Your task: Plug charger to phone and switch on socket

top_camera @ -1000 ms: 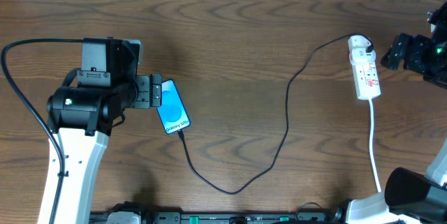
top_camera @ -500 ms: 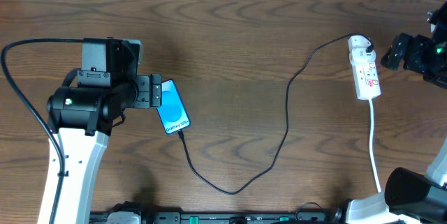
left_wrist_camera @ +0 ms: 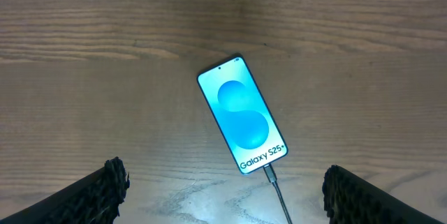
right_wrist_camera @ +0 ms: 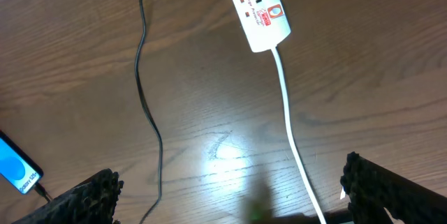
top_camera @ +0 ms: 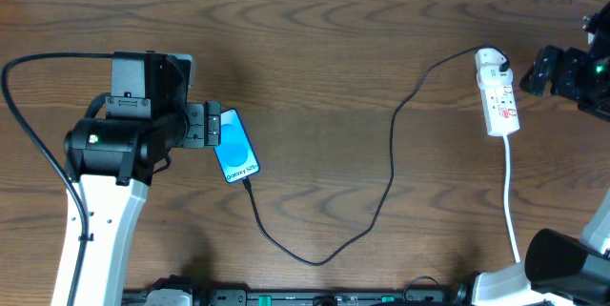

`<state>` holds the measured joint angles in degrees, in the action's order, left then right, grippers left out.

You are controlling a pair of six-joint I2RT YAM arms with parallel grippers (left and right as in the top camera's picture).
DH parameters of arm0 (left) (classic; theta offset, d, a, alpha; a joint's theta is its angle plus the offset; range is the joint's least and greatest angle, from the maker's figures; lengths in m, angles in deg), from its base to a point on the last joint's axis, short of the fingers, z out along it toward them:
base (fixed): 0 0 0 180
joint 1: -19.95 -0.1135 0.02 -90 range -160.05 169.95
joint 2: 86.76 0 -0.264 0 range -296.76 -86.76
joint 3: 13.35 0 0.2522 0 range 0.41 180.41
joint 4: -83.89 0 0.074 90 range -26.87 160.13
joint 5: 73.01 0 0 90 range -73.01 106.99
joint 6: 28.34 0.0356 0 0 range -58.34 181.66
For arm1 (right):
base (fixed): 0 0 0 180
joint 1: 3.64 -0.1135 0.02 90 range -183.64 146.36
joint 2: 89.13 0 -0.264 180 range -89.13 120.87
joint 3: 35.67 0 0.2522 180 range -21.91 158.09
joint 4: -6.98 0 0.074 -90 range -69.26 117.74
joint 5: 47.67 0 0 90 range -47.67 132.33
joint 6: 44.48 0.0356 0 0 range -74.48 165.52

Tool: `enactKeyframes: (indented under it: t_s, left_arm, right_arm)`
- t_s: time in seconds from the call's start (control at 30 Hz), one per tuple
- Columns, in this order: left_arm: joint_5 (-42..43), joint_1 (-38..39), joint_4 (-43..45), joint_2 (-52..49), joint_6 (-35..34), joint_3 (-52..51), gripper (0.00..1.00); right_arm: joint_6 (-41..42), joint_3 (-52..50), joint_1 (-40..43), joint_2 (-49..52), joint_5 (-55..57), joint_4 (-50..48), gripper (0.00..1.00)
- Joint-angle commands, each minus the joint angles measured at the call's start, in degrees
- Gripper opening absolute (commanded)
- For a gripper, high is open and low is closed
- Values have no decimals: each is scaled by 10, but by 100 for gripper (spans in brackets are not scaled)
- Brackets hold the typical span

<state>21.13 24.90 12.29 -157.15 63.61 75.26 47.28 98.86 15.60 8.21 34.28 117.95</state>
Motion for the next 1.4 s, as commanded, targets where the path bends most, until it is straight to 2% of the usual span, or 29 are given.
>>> enactKeyframes:
  t_s: [0.0,0.73,1.37]
  left_arm:
    - [-3,1,0,0,6,9,91]
    - [-3,1,-1,13,6,7,91]
    - [-3,1,-1,150,6,7,91]
  right_arm:
    - [-1,-1,-3,-5,4,1,99]
    - [-1,-1,-3,-5,4,1,99]
    - [-1,-1,-3,-5,4,1,99]
